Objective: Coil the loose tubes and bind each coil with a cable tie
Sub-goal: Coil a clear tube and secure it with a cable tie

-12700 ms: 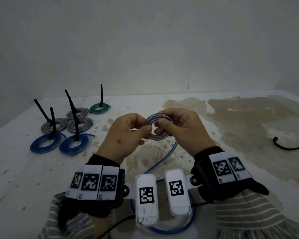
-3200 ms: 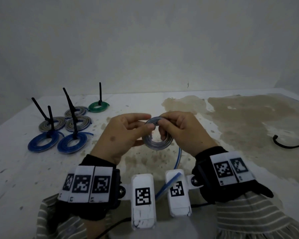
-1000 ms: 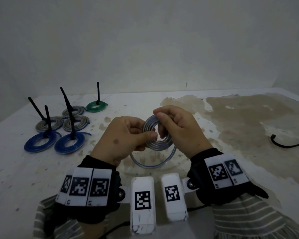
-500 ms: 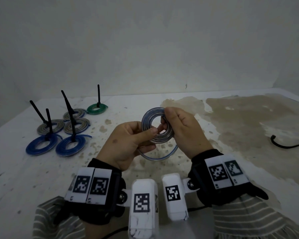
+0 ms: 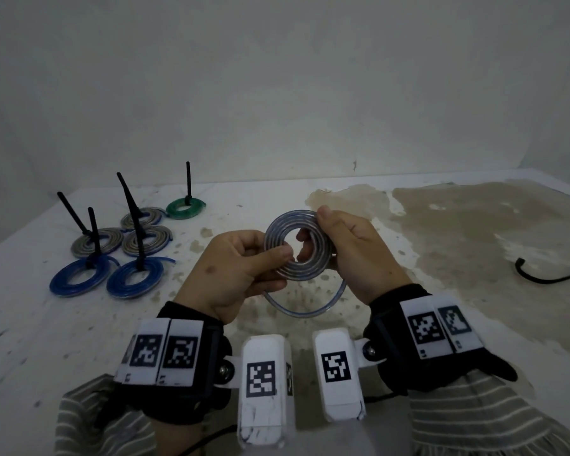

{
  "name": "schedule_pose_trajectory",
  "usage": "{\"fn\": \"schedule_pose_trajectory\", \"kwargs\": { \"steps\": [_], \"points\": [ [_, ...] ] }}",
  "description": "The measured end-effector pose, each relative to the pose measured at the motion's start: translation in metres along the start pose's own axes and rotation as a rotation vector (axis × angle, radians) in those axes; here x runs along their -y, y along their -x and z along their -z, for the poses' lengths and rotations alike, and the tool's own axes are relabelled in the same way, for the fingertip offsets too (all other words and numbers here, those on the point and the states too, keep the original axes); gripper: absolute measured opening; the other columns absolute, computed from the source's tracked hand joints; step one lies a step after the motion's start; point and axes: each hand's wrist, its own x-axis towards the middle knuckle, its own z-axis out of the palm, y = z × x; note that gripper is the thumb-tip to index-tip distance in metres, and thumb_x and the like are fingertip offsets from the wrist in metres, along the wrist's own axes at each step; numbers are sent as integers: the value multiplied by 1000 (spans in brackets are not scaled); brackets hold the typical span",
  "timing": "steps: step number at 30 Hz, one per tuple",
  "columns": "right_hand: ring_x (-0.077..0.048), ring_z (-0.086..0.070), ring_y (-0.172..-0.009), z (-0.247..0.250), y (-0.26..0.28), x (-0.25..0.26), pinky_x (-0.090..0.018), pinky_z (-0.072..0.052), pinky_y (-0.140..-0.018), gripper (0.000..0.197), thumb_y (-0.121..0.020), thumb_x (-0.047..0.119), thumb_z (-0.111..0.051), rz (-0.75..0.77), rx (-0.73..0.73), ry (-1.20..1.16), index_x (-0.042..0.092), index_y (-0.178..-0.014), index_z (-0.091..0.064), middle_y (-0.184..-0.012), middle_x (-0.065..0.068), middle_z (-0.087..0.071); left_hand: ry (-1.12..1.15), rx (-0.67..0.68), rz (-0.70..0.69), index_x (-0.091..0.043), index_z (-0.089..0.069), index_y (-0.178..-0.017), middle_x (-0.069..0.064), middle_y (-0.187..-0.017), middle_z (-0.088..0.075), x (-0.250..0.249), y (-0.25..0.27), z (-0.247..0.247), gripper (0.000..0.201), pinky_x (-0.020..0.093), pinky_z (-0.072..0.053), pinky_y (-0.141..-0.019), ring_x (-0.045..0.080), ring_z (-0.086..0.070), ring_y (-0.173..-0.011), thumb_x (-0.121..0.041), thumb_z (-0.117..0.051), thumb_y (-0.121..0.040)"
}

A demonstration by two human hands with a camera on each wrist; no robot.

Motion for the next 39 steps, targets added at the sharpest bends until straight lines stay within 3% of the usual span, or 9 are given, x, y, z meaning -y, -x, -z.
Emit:
{"fn": "schedule_pose_trajectory", "kwargs": {
  "steps": [12, 15, 18, 21, 24, 28, 32, 36, 39],
  "points": [
    [-13, -57, -71, -5, 1, 2, -29, -52, -60, 36, -99, 22, -33, 26, 41, 9, 18, -77, -61, -74, 1, -59, 150, -99, 9, -5, -60, -74, 1, -55, -67, -1, -3, -4, 8, 18, -53, -48, 8, -64, -49, -7, -61, -81],
    [-16, -54, -68, -4, -1, -2, -41, -52, -65, 34, -99, 23, -33, 91, -8, 158, 19, -75, -55, -72, -2, -55, 155, -34, 66, -4, -61, -77, 3, -61, -70, 1, -1, -9, 6, 19, -54, -53, 10, -67, -55, -9, -61, -80],
    [-18, -50, -65, 2, -3, -5, -41, -44, -68, 34, -99, 28, -32, 125, -19, 277, 21, -72, -52, -70, -4, -55, 59, 86, 114, -6, -66, -77, 5, -70, -72, 3, 2, -9, 5, 21, -57, -61, 13, -70, -66, -10, -63, -76],
    [-14, -48, -62, 5, -1, -1, -35, -41, -66, 35, -99, 26, -33, 87, 59, 350, 21, -69, -51, -66, 1, -54, -94, 111, 53, -7, -67, -78, 3, -72, -71, -1, 4, -3, 13, 23, -56, -64, 12, -69, -69, -13, -69, -67],
    [-13, -48, -63, 2, 2, 3, -32, -40, -67, 34, -99, 24, -33, 77, 177, 442, 18, -71, -51, -66, 3, -52, -128, 63, -76, -11, -69, -89, 5, -71, -71, -7, 4, 2, 28, 22, -53, -57, 12, -67, -65, -21, -67, -62],
    [-7, -49, -54, -2, 3, 4, -23, -41, -60, 37, -99, 27, -34, 77, 210, 391, 16, -68, -51, -59, 4, -51, -207, 78, -90, -9, -70, -78, 7, -63, -70, -9, 4, 6, 23, 23, -54, -54, 14, -66, -56, -21, -69, -59],
    [-15, -51, -56, -4, 3, 1, -31, -45, -61, 31, -97, 30, -36, 41, 210, 355, 11, -76, -49, -61, -2, -51, -309, 138, -53, -7, -71, -74, 15, -69, -71, -10, 5, 10, 28, 28, -55, -61, 17, -66, -59, -26, -73, -54],
    [-13, -52, -53, -4, 4, 2, -31, -47, -59, 19, -94, 31, -44, -2, 154, 253, 17, -81, -44, -62, -5, -56, -318, 110, -74, -6, -68, -74, 8, -63, -70, -7, 6, 2, 5, 25, -54, -58, 13, -64, -55, -11, -70, -73],
    [-12, -52, -51, -2, 2, 4, -27, -47, -57, 23, -94, 28, -46, 2, 63, 131, 11, -79, -50, -57, -2, -56, -235, 25, -95, -8, -65, -73, 2, -59, -69, -5, 3, -3, 5, 22, -54, -57, 10, -62, -52, -8, -66, -78]
  ]
}}
